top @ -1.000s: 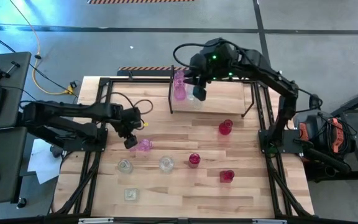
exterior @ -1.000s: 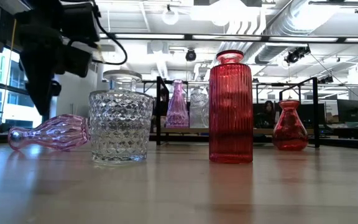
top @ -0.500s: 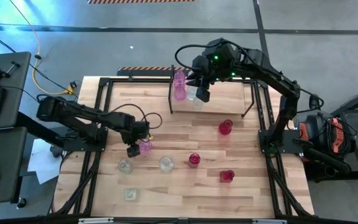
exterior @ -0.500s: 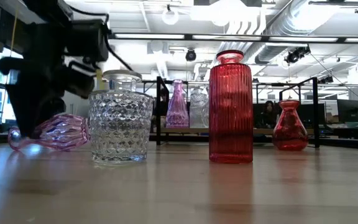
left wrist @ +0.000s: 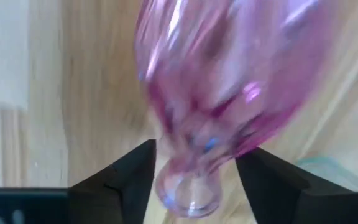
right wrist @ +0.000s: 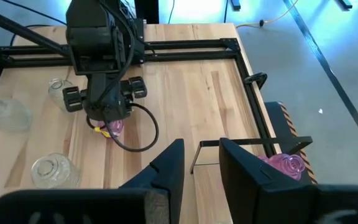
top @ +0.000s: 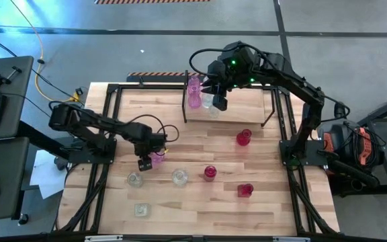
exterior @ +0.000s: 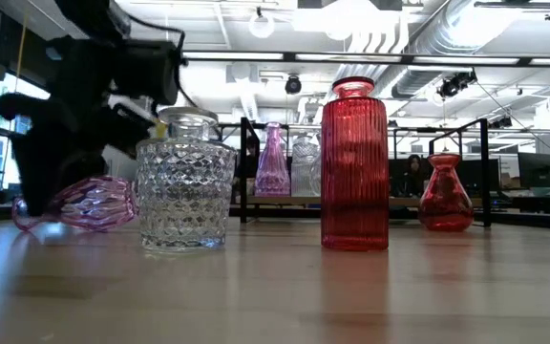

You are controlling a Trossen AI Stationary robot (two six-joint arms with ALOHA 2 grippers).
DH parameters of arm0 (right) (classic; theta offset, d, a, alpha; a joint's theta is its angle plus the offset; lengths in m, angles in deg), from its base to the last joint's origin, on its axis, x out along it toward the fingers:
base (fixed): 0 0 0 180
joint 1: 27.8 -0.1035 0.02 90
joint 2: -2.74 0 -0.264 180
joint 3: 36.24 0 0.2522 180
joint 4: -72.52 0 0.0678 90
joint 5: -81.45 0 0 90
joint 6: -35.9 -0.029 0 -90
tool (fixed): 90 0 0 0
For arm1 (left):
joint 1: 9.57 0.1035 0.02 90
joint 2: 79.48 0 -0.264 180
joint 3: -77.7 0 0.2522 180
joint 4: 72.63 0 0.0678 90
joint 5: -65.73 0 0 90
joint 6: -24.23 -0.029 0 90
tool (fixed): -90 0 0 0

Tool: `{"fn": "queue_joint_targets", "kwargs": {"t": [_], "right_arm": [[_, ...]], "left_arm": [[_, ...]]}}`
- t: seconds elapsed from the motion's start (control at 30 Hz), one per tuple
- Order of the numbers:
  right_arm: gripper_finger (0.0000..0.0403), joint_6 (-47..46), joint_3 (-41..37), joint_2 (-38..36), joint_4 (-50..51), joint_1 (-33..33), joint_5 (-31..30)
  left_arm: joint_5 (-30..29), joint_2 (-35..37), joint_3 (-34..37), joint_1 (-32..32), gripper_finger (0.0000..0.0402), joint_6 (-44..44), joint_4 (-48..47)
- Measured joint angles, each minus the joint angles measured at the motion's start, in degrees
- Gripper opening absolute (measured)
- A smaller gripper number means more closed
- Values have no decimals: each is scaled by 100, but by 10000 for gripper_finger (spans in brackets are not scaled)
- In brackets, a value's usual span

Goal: Sort vases onto shelf
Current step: Align the violet vase with the other violet vase on the shelf

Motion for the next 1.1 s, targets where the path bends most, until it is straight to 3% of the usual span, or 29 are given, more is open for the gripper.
{"fn": "queue_joint_targets", "kwargs": {"t": [0.4,0.73,1.1], "right_arm": [[84,125,0,4,208,0,0],[84,189,0,7,240,1,42],[84,66,-1,14,330,1,352]], "left_arm": [[21,-2,-247,231,85,-56,173],[356,-2,-276,581,98,-107,1108],[212,5,-1075,828,95,-189,920]]}}
